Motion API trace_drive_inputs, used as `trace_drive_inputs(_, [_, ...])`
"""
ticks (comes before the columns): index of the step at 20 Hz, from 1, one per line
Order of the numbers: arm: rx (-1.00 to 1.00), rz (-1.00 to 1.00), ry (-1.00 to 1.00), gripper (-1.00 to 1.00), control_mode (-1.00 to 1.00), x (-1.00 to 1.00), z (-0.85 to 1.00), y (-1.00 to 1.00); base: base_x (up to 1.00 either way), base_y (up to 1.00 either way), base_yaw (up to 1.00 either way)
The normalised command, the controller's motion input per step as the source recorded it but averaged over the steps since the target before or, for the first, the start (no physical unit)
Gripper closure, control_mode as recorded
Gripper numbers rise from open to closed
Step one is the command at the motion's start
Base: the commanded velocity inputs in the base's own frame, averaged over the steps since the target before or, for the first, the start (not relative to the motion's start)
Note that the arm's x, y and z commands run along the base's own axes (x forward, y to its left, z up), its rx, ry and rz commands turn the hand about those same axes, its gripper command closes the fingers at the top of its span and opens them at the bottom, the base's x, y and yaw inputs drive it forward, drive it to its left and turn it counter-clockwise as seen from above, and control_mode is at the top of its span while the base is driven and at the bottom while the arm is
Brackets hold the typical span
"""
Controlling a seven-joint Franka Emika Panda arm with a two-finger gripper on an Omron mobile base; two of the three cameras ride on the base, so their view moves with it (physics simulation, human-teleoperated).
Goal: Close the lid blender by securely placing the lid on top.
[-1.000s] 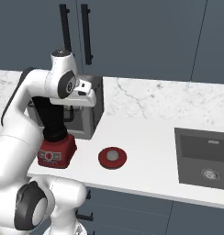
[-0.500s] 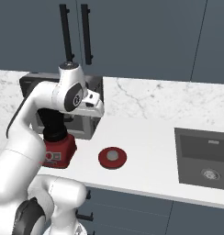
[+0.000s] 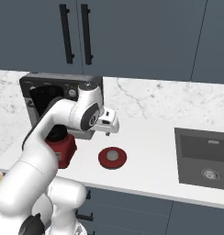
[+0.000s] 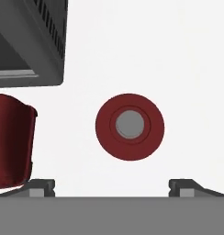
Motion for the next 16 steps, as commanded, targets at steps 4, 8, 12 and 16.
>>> trace_drive_inputs(4, [0.00, 0.00, 0.00, -1.00, -1.00, 0.00, -0.66, -0.30, 0.00, 0.00, 0.00])
trace_drive_inputs(8, [-0.02, 0.00, 0.01, -1.00, -1.00, 0.01, -0.63, -0.15, 0.00, 0.00, 0.00])
trace_drive_inputs(12, [-0.01, 0.00, 0.01, -1.00, -1.00, 0.04, -0.59, -0.11, 0.00, 0.00, 0.00])
trace_drive_inputs(16, [0.00, 0.00, 0.00, -1.00, -1.00, 0.06, -0.43, -0.12, 0.00, 0.00, 0.00])
